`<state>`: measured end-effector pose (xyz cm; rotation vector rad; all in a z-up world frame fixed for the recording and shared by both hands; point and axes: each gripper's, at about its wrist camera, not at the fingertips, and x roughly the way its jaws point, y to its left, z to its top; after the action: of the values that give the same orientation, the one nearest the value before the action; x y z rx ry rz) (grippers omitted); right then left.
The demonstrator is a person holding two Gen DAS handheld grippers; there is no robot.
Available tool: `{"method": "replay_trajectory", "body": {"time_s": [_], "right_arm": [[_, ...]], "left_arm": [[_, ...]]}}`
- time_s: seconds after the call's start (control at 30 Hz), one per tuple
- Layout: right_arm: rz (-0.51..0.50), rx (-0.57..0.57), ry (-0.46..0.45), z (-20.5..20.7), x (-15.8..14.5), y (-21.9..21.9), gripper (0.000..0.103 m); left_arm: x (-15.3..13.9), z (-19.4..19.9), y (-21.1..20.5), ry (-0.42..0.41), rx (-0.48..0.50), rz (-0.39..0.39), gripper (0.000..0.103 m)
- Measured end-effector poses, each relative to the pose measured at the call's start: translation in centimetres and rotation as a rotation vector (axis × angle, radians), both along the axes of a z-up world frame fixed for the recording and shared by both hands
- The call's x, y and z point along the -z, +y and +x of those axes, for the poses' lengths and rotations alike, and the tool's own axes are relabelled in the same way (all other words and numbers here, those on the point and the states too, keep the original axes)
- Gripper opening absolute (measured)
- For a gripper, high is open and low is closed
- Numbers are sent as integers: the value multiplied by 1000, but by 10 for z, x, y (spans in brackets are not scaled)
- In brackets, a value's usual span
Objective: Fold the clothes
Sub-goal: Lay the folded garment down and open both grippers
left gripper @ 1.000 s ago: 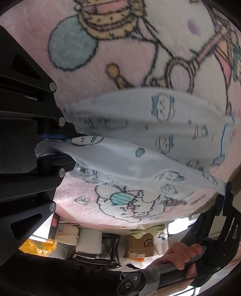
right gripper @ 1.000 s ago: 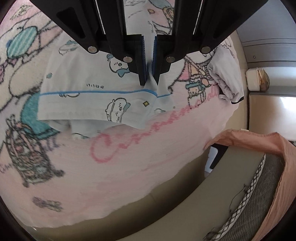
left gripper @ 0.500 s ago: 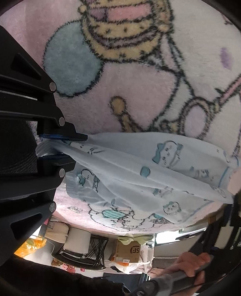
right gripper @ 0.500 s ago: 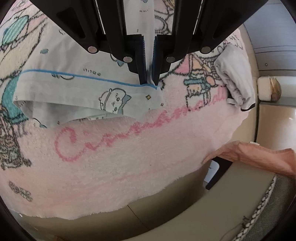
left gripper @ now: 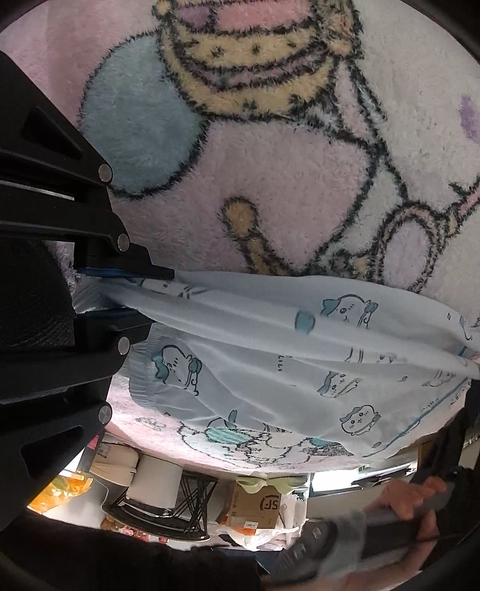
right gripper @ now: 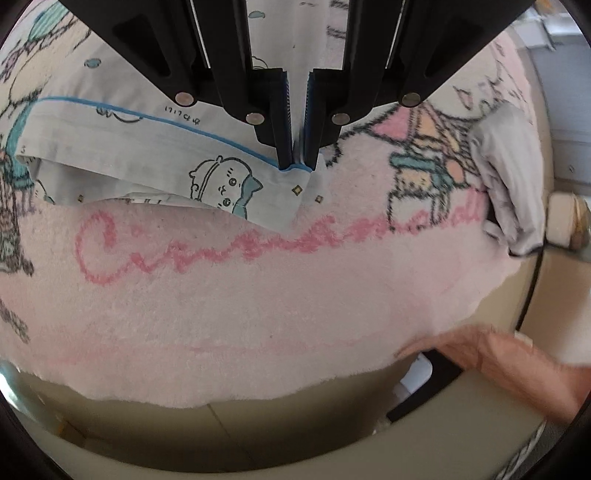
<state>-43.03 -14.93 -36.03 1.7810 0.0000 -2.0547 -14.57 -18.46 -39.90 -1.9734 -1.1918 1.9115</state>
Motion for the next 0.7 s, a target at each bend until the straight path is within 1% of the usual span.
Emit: {"method": "replay_trajectory", "body": {"time_s": [0.1, 0.13, 0.17, 0.2, 0.23, 0.27, 0.3, 0.33, 0.37, 0.5, 0.57, 0.63, 0.67, 0.7], "right_arm": [[6, -35, 9, 5, 5, -4, 5], [2, -42, 6, 5, 6, -4, 7], [-2, -48, 3, 5, 7, -5, 16], [-8, -52, -3, 5, 8, -5, 40], [-20, -51, -13, 6, 8, -4, 57], [-35, -49, -23, 6, 8, -3, 89], [-58, -46, -29, 7, 6, -2, 98], [-85, -43, -33, 9, 3, -2, 101], [-99, -43, -32, 10, 0, -1, 103], [-83, -62, -16, 12, -16, 3, 103], [-77, -75, 0, 15, -29, 6, 103], [-77, -101, 19, 22, -45, 11, 103], [-73, -124, 39, 26, -54, 15, 103], [-58, -148, 66, 31, -63, 20, 103]], "left_arm": [[1, 1, -3, -20, -8, 8, 13], [2, 0, -3, -30, -9, 6, 15], [2, 0, -4, -42, -12, 0, 17], [1, 2, -7, -55, -16, -8, 26], [0, 3, -9, -69, -20, -15, 42], [-1, 4, -11, -76, -26, -15, 52], [-3, 5, -13, -68, -40, 7, 73], [-7, 6, -16, -57, -59, 33, 87], [-10, 7, -19, -50, -70, 40, 88], [-24, 12, -30, -24, -114, 63, 89], [-32, 14, -36, -5, -108, 32, 89], [-37, 15, -39, 17, -81, -8, 89], [-40, 15, -40, 28, -58, -38, 89], [-43, 14, -39, 34, -26, -89, 89]]}}
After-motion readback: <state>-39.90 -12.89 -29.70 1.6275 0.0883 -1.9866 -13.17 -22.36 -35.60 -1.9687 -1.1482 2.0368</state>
